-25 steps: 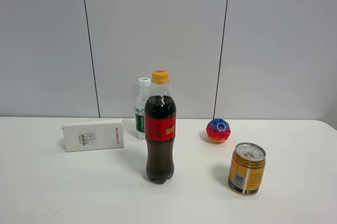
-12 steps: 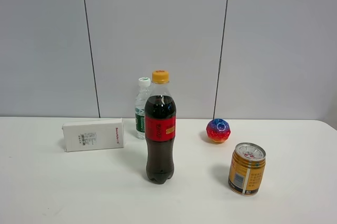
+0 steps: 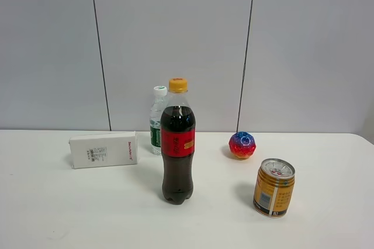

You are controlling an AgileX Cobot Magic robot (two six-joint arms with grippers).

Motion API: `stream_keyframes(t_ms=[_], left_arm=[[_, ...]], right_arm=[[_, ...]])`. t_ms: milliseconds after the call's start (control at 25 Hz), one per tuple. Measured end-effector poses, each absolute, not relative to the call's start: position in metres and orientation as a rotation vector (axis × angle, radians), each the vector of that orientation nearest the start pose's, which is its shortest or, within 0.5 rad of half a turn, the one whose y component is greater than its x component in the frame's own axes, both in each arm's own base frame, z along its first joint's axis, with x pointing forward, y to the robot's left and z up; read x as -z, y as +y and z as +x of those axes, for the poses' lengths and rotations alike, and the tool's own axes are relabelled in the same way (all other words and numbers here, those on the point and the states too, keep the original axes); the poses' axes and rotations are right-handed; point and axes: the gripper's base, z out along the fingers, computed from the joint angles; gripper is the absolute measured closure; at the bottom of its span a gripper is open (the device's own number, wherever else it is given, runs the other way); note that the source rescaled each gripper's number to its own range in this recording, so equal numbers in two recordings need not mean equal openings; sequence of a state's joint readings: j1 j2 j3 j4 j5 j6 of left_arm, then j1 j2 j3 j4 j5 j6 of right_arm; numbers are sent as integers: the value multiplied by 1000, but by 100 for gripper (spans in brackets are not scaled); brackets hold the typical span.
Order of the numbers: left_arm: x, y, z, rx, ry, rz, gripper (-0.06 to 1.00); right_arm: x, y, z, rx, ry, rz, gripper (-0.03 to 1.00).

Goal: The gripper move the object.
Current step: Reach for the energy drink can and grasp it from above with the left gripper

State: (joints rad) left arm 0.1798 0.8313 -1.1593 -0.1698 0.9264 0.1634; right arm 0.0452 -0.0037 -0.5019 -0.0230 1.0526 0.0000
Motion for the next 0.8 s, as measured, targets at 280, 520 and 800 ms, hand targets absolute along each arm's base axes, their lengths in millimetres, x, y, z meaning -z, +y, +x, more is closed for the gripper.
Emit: stream_keyframes(t_ms=[280,520,800], left_arm=[[-427,20,179,-44,2161,46,-6],[-418,4,196,13,2197,160,-6],[-418,-47,197,207,2163,327,-6]], right_arm=[[-278,-2,-5,-1,2030,-45,-3],[-278,-2,-5,-1,2030,-45,-3],[-278,-2,-5,-1,2030,-45,-3]])
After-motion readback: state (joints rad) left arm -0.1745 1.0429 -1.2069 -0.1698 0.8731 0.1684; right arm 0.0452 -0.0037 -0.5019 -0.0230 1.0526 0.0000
